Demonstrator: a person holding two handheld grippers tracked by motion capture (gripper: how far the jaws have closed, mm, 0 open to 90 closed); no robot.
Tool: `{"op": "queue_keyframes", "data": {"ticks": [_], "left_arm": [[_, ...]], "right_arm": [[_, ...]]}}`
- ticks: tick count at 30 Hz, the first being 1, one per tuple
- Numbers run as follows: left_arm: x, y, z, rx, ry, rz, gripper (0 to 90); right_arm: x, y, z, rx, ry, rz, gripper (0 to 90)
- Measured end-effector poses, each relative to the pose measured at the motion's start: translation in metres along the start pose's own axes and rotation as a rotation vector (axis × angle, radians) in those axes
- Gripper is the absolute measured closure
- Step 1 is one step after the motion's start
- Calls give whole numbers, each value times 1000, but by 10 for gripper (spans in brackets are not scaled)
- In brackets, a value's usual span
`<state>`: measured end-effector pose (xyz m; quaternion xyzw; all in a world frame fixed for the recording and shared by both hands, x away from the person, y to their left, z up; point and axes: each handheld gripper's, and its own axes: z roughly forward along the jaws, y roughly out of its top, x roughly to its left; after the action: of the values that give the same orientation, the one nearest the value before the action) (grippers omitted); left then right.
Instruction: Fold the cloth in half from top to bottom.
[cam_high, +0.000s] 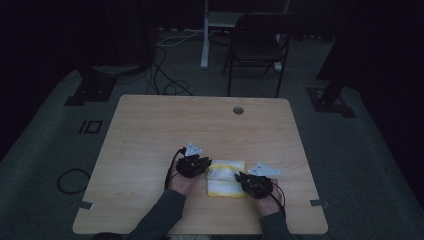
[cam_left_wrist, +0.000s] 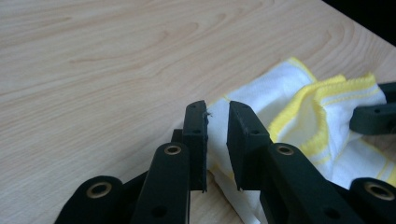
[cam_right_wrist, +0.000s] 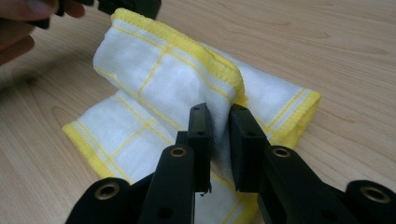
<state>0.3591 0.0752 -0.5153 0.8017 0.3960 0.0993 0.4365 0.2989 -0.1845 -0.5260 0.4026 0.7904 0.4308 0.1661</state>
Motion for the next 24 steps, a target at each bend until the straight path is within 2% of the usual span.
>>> {"op": "queue_keyframes", "data": {"ticks": [5, 12, 18, 24], "left_arm": [[-5, -4, 0, 5, -10, 9, 781], [-14, -10, 1, 29, -22, 45, 781], [-15, -18, -1, 39, -25, 52, 780], [-17, -25, -2, 45, -25, 56, 780]], "right_arm": [[0, -1, -1, 0, 5, -1, 781], [-3, -1, -5, -7, -10, 10, 666], [-10, 0, -15, -43, -28, 38, 587], [-20, 2, -24, -75, -54, 70, 574]]}}
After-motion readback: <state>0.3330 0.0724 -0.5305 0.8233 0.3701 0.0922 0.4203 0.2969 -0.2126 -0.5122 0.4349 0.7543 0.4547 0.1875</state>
